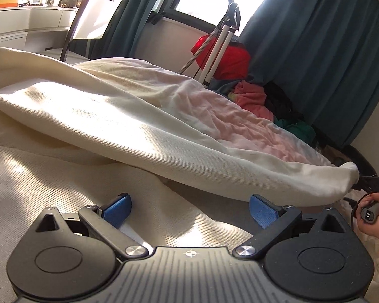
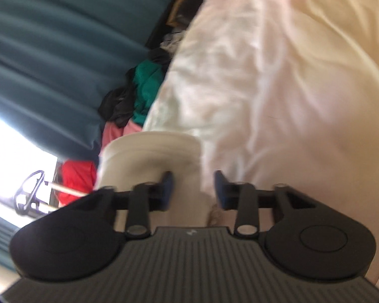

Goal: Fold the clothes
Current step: 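Grasp the cream sweatpants' leg edge with the right gripper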

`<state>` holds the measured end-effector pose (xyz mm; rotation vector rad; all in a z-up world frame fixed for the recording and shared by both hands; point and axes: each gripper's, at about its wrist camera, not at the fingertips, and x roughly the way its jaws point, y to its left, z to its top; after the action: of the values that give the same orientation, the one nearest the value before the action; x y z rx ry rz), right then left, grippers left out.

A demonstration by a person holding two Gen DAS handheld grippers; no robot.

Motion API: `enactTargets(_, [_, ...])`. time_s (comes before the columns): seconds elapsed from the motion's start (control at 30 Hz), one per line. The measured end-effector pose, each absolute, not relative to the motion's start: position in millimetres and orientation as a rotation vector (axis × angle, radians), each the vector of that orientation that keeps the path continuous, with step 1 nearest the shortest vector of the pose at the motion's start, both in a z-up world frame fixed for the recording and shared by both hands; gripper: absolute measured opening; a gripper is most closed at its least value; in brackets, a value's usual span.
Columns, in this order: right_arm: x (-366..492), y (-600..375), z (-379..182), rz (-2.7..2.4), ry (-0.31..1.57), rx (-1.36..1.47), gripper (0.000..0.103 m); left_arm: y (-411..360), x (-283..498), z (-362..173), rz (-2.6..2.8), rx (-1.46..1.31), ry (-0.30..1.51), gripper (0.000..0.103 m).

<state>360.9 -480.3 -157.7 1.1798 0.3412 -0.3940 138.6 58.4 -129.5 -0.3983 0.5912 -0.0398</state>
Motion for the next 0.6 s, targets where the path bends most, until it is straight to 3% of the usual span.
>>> enactTargets(0.03, [361,-479,-152,-0.362,0.347,1.164,0.015,58,138,-129,-0.04,-0.4,0.591,0.1])
enactTargets(0.1, [359,-477,-137,-0.307,0.337,1.111,0.011,59,138,-128,-0.041,-0.402,0.588,0.1])
enactTargets(0.3, [326,-472,-97,-0.201,0.3,1.027,0.009,66,134,-124,-0.042,-0.456,0.589,0.1])
enactTargets(0.6, [197,-466,-88,-0.313,0.225,1.014,0.007,68,122,-109,-0.054,-0.487,0.562,0.1])
